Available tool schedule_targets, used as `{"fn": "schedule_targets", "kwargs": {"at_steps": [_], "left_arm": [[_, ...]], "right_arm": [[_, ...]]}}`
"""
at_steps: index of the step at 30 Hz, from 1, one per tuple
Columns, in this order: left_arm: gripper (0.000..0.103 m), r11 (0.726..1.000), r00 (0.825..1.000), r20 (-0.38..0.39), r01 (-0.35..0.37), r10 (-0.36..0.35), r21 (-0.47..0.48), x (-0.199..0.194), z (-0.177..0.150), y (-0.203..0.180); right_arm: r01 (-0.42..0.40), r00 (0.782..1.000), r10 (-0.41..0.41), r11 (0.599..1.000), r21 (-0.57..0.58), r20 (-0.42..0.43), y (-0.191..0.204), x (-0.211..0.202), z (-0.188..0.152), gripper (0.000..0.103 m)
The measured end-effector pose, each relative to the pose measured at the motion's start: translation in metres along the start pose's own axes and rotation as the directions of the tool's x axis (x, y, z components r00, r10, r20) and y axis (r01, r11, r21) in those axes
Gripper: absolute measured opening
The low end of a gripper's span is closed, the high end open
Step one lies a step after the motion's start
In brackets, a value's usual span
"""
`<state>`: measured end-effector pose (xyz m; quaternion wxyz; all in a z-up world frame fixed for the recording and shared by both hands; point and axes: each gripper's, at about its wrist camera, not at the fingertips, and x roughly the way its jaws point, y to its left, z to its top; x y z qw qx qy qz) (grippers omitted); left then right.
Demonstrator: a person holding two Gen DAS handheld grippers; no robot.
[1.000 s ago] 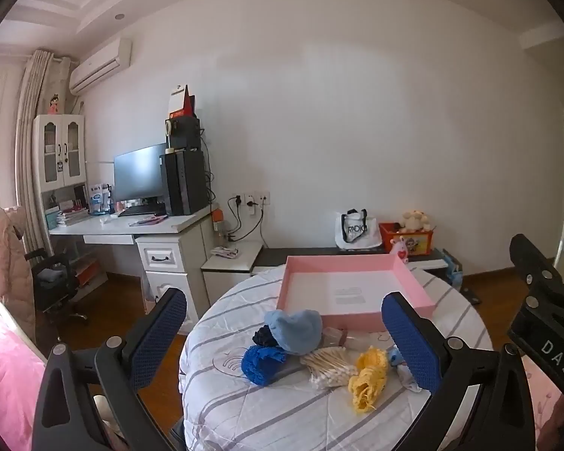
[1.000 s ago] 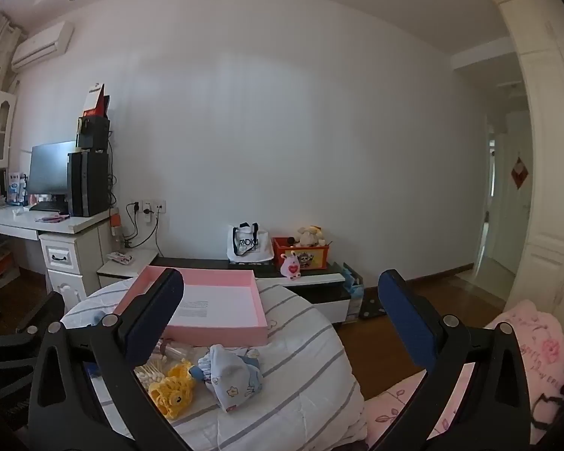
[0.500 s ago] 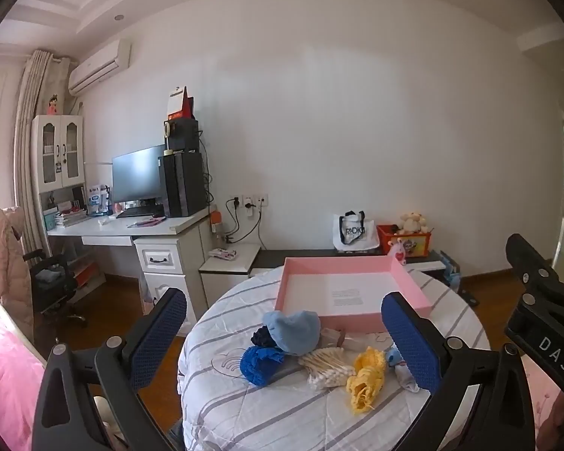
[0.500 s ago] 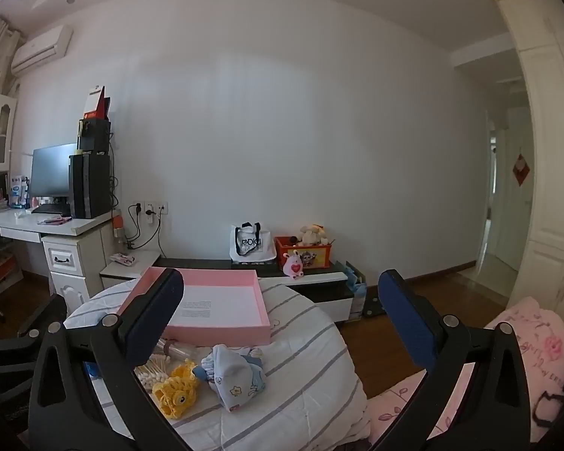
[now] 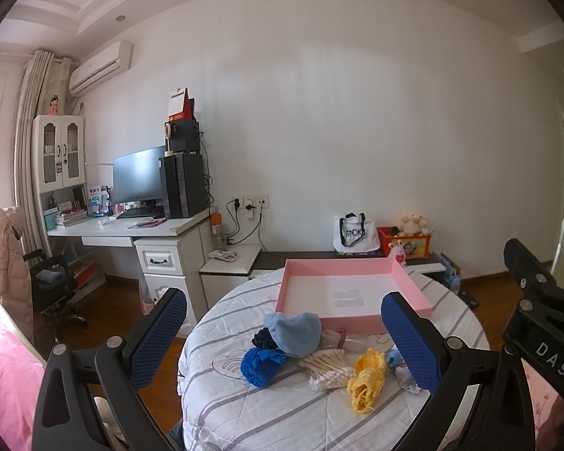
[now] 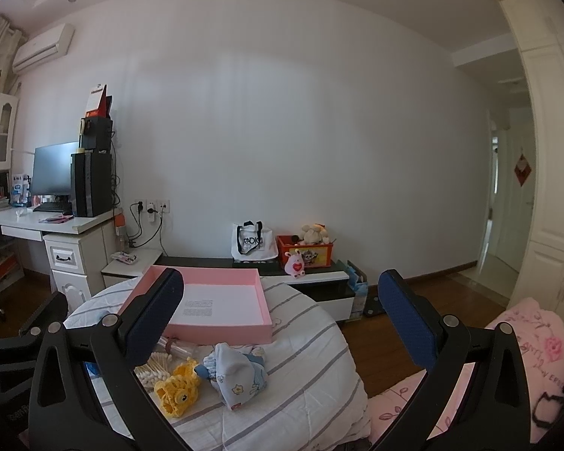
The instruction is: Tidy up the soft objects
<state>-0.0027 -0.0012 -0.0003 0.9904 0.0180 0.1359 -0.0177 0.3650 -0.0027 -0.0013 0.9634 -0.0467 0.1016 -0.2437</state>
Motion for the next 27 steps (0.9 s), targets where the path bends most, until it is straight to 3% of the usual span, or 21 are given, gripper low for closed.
{"fn": "schedule_targets", "kwargs": {"at_steps": [27], "left_arm": [[0.103, 1.0, 1.0, 0.016, -0.018, 0.018, -0.002, -0.0016, -0.0008, 0.0021]], "right_arm": [[-0.015, 1.0, 0.014, 1.0, -0.02, -0.014, -0.0012, -0.0012, 0.0047, 0.103]]}}
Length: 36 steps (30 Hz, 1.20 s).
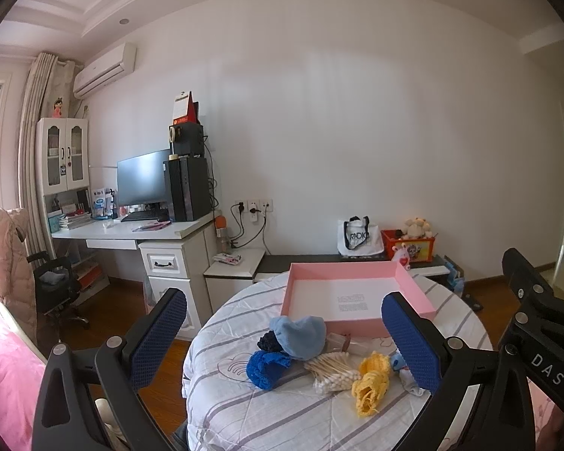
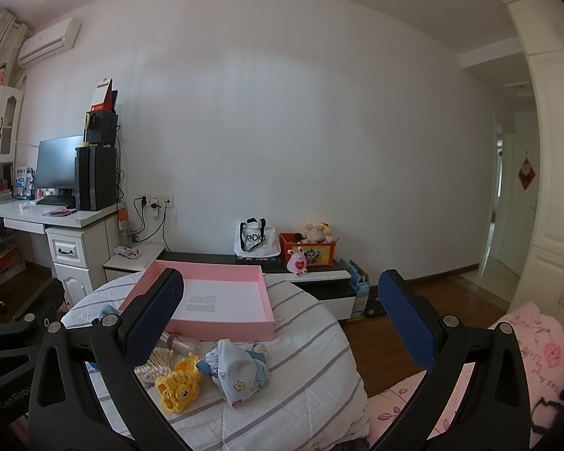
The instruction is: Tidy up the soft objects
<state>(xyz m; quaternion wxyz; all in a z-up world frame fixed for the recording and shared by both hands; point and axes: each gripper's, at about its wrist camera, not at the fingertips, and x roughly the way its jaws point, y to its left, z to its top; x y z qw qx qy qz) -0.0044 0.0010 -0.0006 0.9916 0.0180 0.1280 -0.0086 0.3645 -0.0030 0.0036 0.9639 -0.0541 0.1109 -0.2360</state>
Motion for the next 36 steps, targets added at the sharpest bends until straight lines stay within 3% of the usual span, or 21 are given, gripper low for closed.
{"fn": "schedule_targets", "kwargs": {"at_steps": [36], "left_arm": [[0.103, 1.0, 1.0, -0.009, 0.0, 0.0, 0.003, 0.0025, -0.0015, 0.0013]], "right_arm": [[0.001, 1.0, -0.001, 1.0, -0.003, -0.002, 0.0002, 0.0014, -0.0032, 0.103]]}}
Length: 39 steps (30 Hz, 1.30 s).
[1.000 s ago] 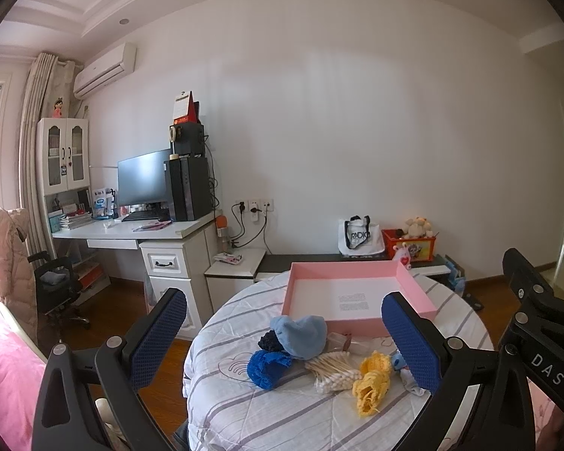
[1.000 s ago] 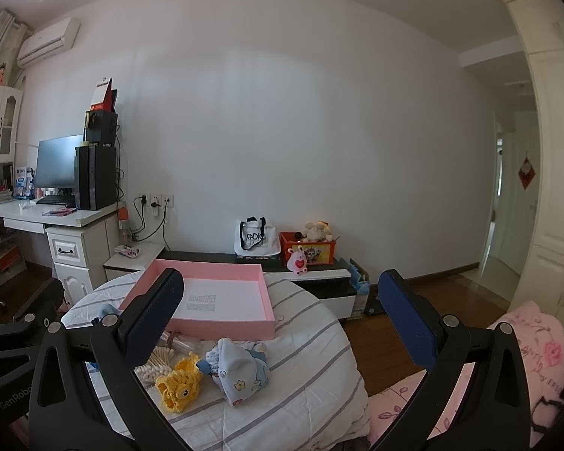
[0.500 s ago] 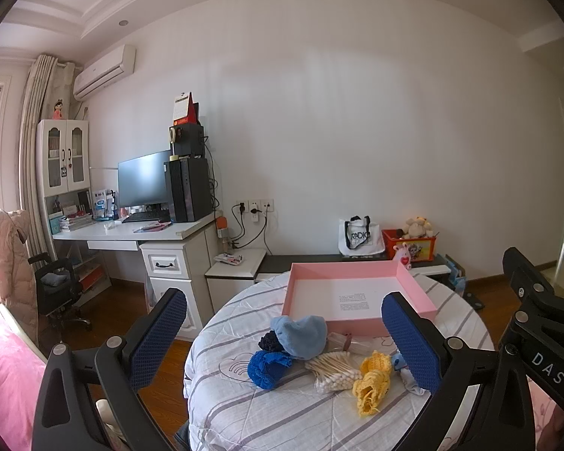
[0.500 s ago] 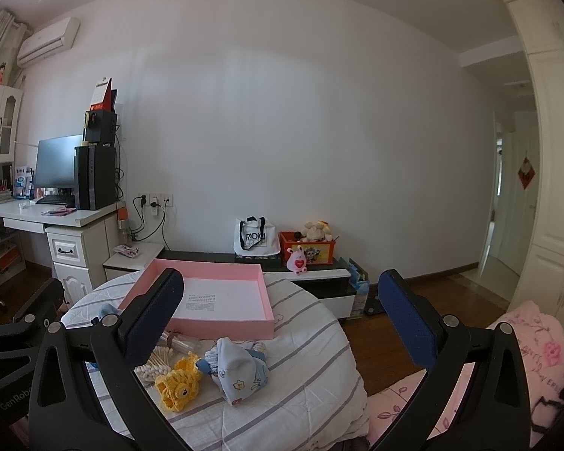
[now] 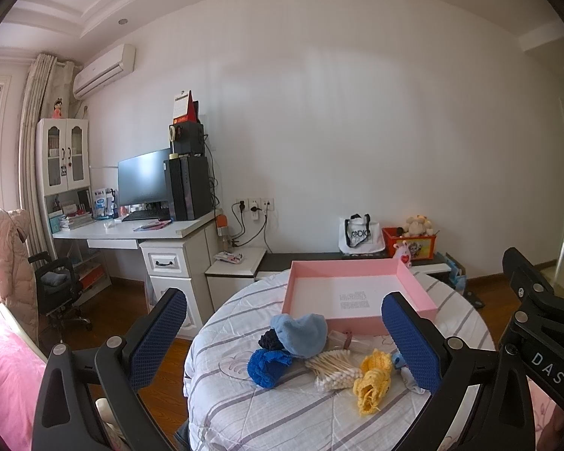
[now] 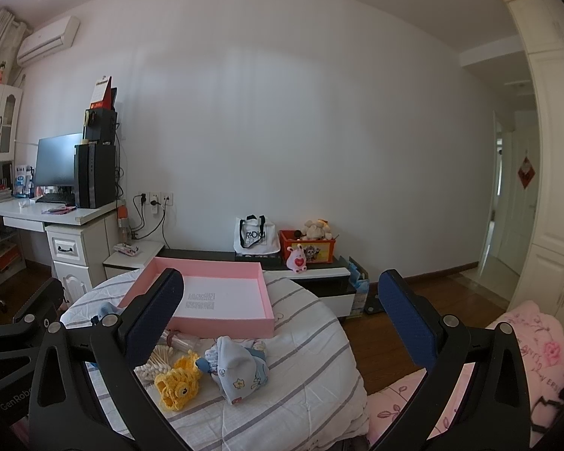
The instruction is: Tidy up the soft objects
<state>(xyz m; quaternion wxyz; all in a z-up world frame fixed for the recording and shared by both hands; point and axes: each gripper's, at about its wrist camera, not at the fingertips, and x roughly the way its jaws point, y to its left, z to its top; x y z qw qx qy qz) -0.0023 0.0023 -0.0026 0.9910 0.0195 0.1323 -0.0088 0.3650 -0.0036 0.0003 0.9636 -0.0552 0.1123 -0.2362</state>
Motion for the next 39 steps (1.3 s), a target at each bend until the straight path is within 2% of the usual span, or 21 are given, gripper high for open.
{"fn": "schedule_targets", "kwargs": {"at_steps": [12, 21, 30, 35, 39], "left_arm": [[0.103, 1.0, 0.999, -0.045, -0.001, 0.001, 0.017, 0.01, -0.002, -0.002], [0.103, 0.999, 0.992, -0.127, -0.009, 0.014, 0.041, 0.033, -0.008, -0.005], [0.103, 0.998, 0.971, -0.235, -0.018, 0.034, 0.067, 0.065, -0.017, -0.012], [0.103, 0.996, 0.953, -0.297, -0.026, 0.051, 0.087, 0.08, -0.024, -0.015], [0.103, 0.995, 0.939, -0.341, -0.022, 0.053, 0.094, 0.092, -0.027, -0.016]], "right_arm": [[-0.002, 0.999, 0.001, 1.0, -0.019, -0.05, 0.006, 0.013, -0.008, 0.103], [-0.006, 0.992, 0.001, 0.999, -0.044, -0.127, 0.013, 0.034, -0.02, 0.103], [-0.011, 0.971, -0.009, 0.997, -0.082, -0.24, 0.026, 0.064, -0.043, 0.103], [-0.008, 0.956, -0.024, 0.994, -0.108, -0.291, 0.035, 0.082, -0.055, 0.103], [-0.015, 0.937, -0.025, 0.994, -0.112, -0.348, 0.04, 0.097, -0.068, 0.103]]}}
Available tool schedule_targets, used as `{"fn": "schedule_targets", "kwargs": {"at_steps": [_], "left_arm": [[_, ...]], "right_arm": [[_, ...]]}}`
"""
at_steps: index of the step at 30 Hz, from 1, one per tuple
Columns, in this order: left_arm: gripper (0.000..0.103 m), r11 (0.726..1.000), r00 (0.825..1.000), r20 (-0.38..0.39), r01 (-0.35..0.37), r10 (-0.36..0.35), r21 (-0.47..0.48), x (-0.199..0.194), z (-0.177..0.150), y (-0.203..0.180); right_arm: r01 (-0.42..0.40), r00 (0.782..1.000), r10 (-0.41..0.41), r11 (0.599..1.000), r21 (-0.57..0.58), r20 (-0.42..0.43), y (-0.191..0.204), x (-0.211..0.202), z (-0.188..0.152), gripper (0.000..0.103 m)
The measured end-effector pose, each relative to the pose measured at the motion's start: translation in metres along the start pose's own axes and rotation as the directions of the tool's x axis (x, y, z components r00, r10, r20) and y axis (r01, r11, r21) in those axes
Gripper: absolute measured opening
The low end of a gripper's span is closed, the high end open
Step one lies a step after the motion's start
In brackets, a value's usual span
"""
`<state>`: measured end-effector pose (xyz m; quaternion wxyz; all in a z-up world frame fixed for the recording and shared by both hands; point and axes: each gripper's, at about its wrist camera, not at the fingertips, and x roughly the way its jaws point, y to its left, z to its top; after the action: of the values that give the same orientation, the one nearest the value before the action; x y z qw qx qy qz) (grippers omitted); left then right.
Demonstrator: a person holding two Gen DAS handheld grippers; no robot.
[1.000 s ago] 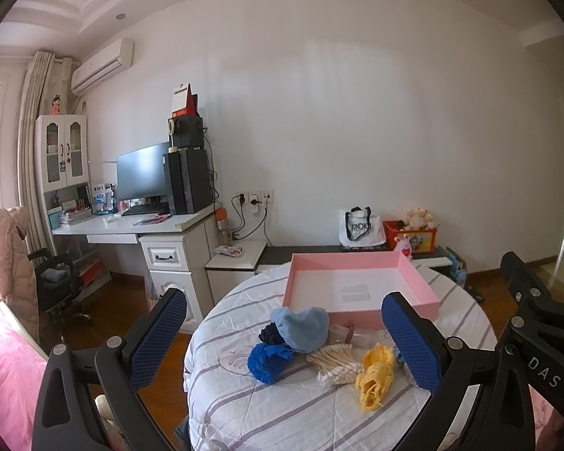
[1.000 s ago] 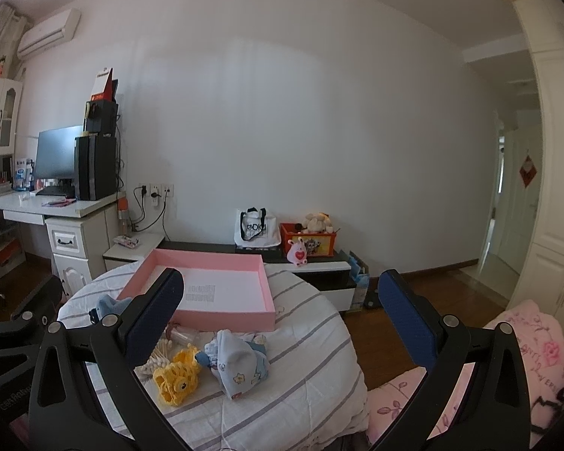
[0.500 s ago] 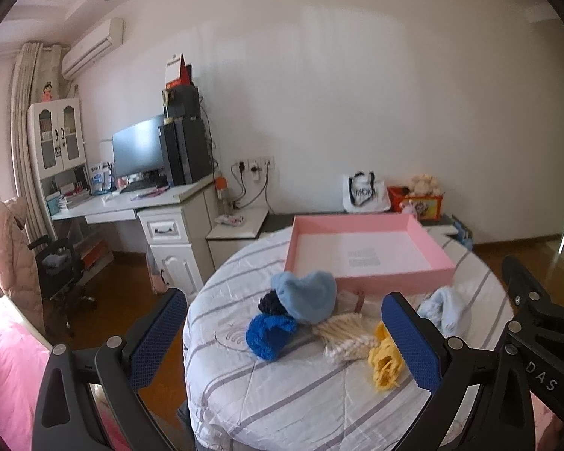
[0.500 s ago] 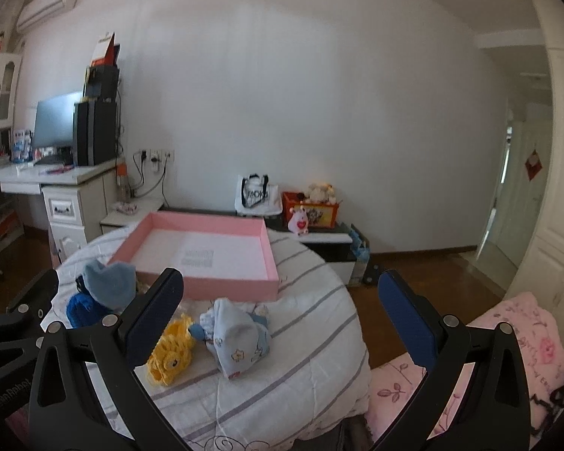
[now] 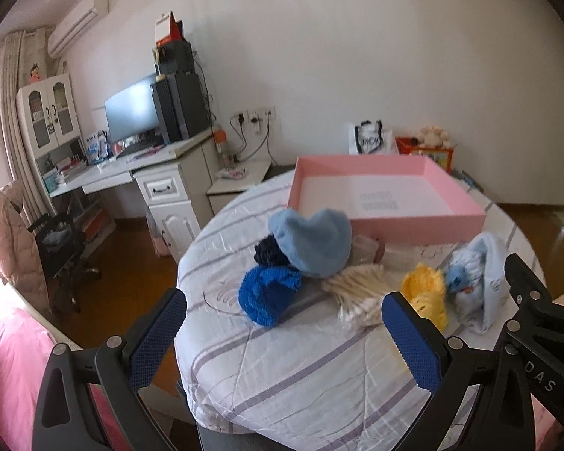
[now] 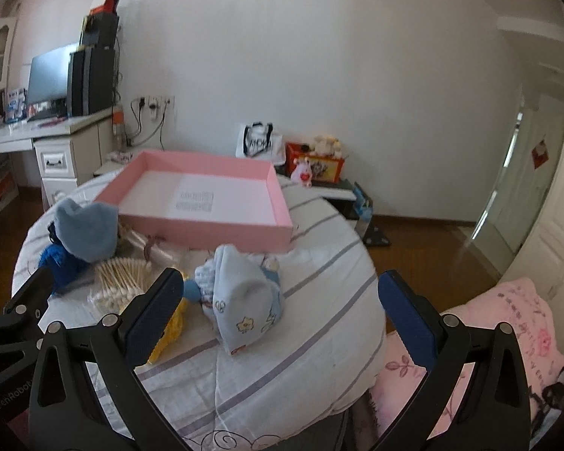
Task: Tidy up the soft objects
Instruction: 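Lower the left tool to the blue scarf while the right tool approaches the yellow crocheted toy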
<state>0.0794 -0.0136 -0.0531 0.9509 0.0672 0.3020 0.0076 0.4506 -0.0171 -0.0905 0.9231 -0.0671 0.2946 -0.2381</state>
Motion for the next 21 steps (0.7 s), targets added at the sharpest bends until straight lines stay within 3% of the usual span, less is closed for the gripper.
{"fn": "schedule_targets", "kwargs": {"at_steps": [11, 16, 21], "left_arm": [[0.103, 1.0, 0.998, -0.058, 0.005, -0.006, -0.008, 0.034, 0.0, 0.015], [0.103, 0.999, 0.998, -0.07, -0.003, 0.001, -0.036, 0.052, 0.0, 0.039], [0.103, 0.998, 0.996, -0.085, -0.028, 0.023, -0.062, 0.063, -0.003, 0.061]], "right_arm": [[-0.019, 0.996, 0.016, 0.999, -0.029, -0.089, 0.014, 0.027, -0.011, 0.103], [-0.111, 0.988, 0.109, 0.994, -0.015, -0.109, 0.022, 0.027, -0.011, 0.102], [-0.215, 0.967, 0.212, 0.977, -0.001, -0.138, 0.033, 0.027, -0.009, 0.078]]}}
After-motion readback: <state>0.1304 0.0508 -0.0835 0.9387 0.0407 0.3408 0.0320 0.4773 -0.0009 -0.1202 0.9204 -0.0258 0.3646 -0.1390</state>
